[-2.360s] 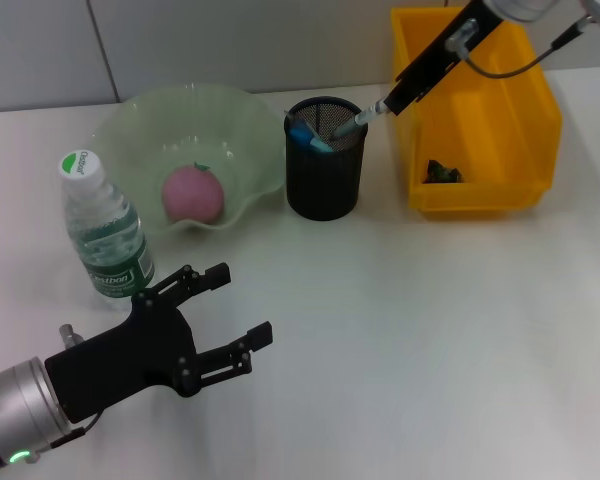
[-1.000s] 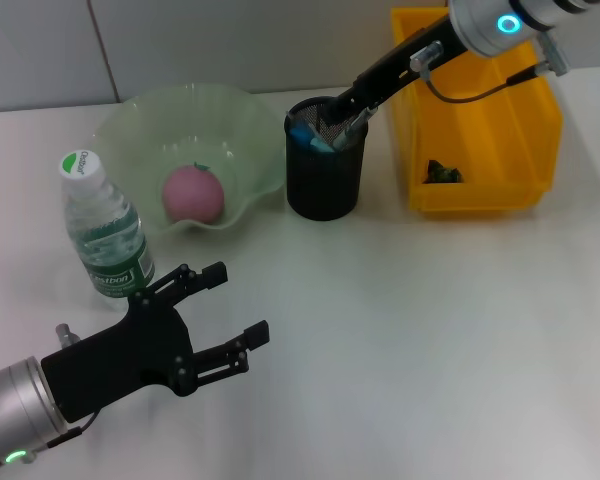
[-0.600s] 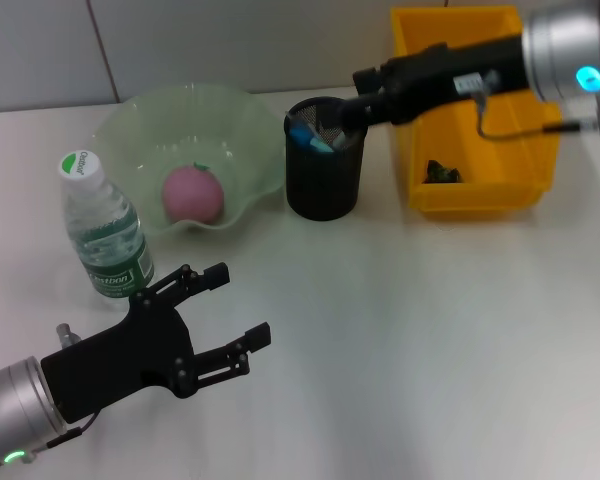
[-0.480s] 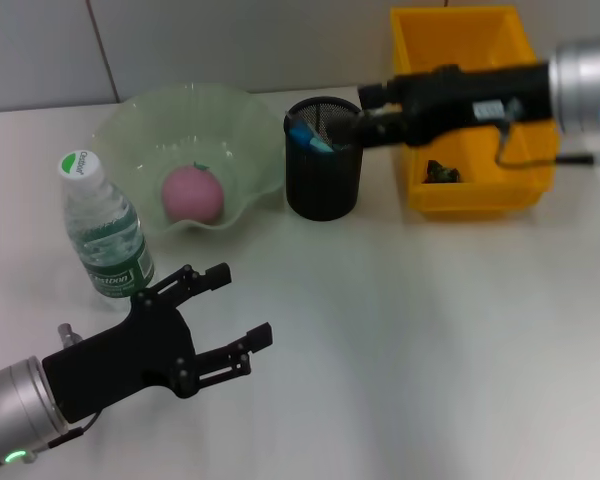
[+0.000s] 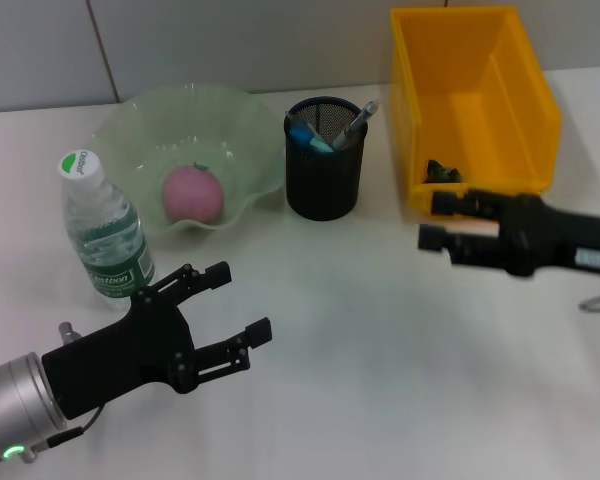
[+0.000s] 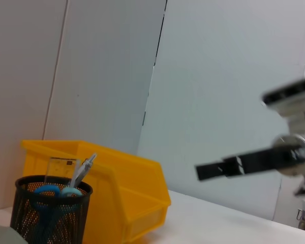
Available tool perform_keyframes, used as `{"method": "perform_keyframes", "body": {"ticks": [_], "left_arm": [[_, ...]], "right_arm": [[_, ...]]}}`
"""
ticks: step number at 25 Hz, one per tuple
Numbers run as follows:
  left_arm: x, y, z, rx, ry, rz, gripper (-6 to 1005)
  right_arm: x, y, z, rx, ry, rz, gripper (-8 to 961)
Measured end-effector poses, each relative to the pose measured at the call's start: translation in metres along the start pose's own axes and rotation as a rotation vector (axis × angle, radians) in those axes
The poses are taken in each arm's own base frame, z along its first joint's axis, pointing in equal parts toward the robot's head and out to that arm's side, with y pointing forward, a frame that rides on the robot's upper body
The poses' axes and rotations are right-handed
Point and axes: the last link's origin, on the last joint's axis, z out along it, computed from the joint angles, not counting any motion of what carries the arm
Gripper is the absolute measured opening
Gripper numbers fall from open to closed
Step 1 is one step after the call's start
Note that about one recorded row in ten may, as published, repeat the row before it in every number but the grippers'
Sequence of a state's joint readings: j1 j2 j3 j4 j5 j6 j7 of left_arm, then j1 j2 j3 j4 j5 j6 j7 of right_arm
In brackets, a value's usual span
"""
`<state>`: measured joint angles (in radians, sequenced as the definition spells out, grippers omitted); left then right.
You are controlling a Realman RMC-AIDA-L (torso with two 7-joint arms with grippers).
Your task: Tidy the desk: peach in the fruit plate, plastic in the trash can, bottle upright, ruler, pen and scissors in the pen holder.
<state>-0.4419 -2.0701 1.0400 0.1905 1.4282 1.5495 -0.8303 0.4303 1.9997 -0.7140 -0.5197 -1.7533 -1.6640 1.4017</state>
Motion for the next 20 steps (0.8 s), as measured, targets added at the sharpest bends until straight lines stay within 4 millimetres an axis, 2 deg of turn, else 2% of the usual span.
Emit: {"method": "perform_keyframes", "body": {"ticks": [1, 2, 3, 5, 9, 15, 20], "left_arm": [[0.000, 0.000, 0.000, 0.000, 0.000, 0.000, 871], [0.000, -0.001, 0.000, 0.002, -0.003, -0.009, 871], [0.000, -0.001, 0.000, 0.002, -0.003, -0.009, 871], [-0.001, -0.001, 0.001, -0.003, -0.018, -0.032, 871], [-0.003, 0.001, 0.004, -0.024, -0.038, -0.037, 871], [-0.005, -0.001, 0.006, -0.035, -0.072, -0.028, 872], [-0.001, -0.006, 0.006, -0.031, -0.080, -0.019, 873]], "right_arm": [[0.000, 0.000, 0.000, 0.000, 0.000, 0.000, 774], [0.014, 0.003, -0.002, -0.003, 0.004, -0.019, 773], [0.014, 0.003, -0.002, -0.003, 0.004, -0.019, 773], [0.031, 0.010, 0.001, -0.020, 0.034, -0.052, 773], [0.042, 0.015, 0.007, -0.029, 0.058, -0.076, 773], [0.055, 0.015, 0.012, -0.004, 0.090, -0.110, 773], [0.057, 0.015, 0.014, -0.003, 0.103, -0.112, 773]]}}
